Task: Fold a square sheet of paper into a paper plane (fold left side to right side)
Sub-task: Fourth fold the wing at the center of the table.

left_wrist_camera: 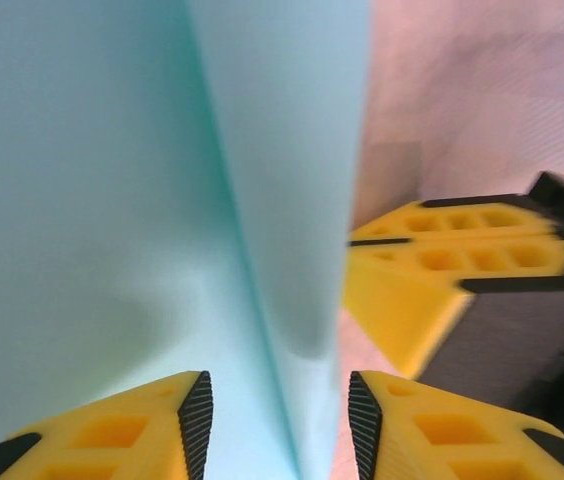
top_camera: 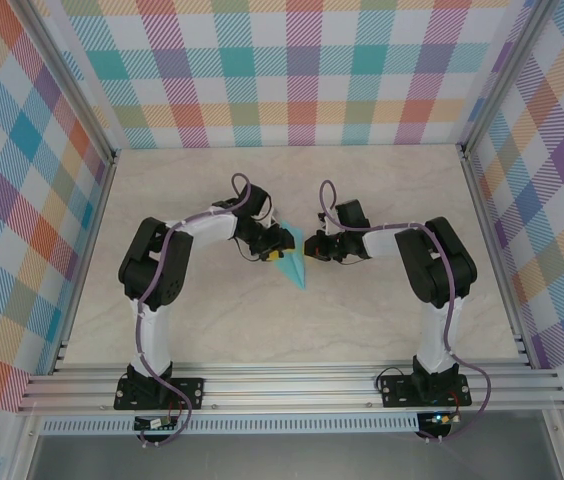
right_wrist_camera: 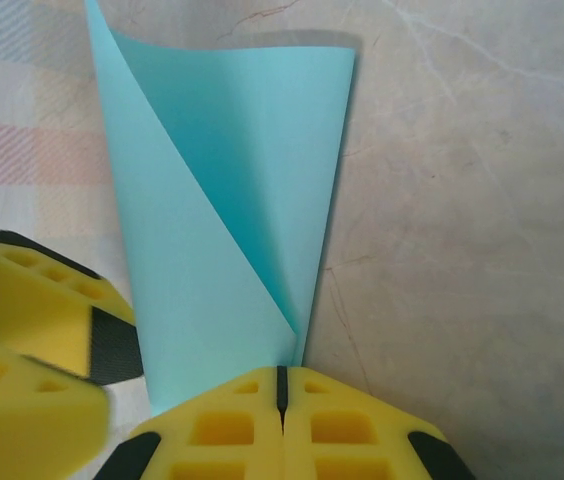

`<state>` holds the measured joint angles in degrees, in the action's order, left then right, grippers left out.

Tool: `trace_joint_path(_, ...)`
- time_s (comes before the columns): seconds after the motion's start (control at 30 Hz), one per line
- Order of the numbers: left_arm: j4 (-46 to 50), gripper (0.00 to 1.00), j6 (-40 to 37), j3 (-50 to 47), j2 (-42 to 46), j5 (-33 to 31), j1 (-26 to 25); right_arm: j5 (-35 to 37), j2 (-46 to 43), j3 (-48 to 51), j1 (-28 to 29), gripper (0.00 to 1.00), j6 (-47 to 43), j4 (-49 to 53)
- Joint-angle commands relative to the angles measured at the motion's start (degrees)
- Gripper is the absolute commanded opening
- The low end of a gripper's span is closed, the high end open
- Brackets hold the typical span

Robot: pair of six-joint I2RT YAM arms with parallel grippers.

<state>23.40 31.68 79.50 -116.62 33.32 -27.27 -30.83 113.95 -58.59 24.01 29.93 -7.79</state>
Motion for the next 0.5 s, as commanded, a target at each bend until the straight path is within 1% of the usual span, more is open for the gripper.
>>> trace_joint_path(0.0,3.42,0.43,-1.69,3.25,3.75,0.08,0.29,2.0,1.95,0.49,0.37,0.0,-1.91,4.98)
trace_joint_path(0.1,2.35,0.42,-1.14,3.75,2.52,2.01,0.33,2.01,2.01,0.4,0.4,0.0,-1.98,4.94)
trace_joint_path(0.3,-2.08,0.32,1.16,4.39,-0.97,7.21,0.04,2.0,2.16,0.14,0.55,0.0,-2.14,5.24)
trace_joint_path(0.47,-4.13,0.31,2.33,5.28,-2.65,9.26,-0.17,2.25,2.24,-0.12,0.59,0.0,-2.25,5.67)
